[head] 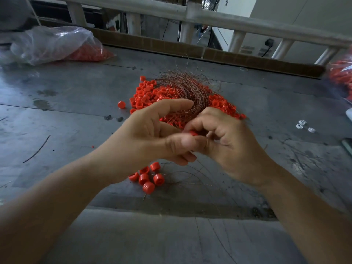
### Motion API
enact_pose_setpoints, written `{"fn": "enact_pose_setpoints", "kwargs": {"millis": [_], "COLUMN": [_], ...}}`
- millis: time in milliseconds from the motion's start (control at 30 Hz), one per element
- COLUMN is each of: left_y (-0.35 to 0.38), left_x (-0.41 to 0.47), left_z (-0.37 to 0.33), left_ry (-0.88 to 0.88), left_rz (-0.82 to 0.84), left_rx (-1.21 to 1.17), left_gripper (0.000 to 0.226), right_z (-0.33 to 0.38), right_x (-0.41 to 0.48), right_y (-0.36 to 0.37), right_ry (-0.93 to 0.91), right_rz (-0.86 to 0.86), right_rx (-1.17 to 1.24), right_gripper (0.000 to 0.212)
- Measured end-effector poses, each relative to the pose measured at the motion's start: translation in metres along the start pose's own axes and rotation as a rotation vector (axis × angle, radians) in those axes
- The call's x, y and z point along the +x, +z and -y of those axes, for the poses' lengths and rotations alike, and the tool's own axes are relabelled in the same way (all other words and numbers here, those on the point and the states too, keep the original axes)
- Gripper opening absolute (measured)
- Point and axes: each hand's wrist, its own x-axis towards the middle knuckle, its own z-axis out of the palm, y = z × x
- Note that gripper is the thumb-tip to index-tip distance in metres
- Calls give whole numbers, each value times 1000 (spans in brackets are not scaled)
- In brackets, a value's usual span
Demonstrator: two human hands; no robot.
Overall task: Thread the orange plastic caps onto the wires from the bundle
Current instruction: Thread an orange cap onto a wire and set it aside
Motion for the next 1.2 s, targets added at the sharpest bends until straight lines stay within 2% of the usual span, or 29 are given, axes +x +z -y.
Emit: {"fn": "enact_pose_setpoints", "kwargs": {"millis": [67, 200, 367, 467, 567, 700, 833, 933, 1033, 1133, 1200], "left_y": [3, 8, 11, 8, 1, -2, -2, -2, 0, 2, 3], "left_x": [-1, -3, -6, -5, -2, 0, 2, 2, 2, 2, 2], "left_z": [0, 1, -1, -2, -3, 0, 4, 6, 7, 7, 7], "left_ry": [28, 45, 91, 62, -13, -10, 15, 25, 28, 33, 41], "left_rz": [-1, -12, -27, -3, 51, 70, 42, 18, -25, -42, -45], "left_rx": [129, 120, 84, 66, -91, -65, -36, -33, -37, -45, -54], "left_gripper": [60, 60, 56, 46, 31, 35, 39, 31, 27, 29, 27], "right_z": [0, 1, 7, 7, 4, 2, 0, -1, -2, -5, -6], "right_x": [-2, -5, -5, -4, -2, -1, -2, -4, -5, -5, -6], "right_y": [3, 5, 7, 6, 1, -3, 0, 3, 7, 10, 11], "right_ry": [-14, -22, -37, 61, 199, 203, 191, 122, 33, -27, -56], "right_rz": [12, -1, -36, 32, 64, 44, -79, -205, -309, -370, -378], "right_rx": [-59, -101, -67, 74, 337, 444, 509, 453, 271, 168, 146], "right_gripper": [27, 4, 6, 5, 9, 20, 25, 21, 13, 26, 27]}}
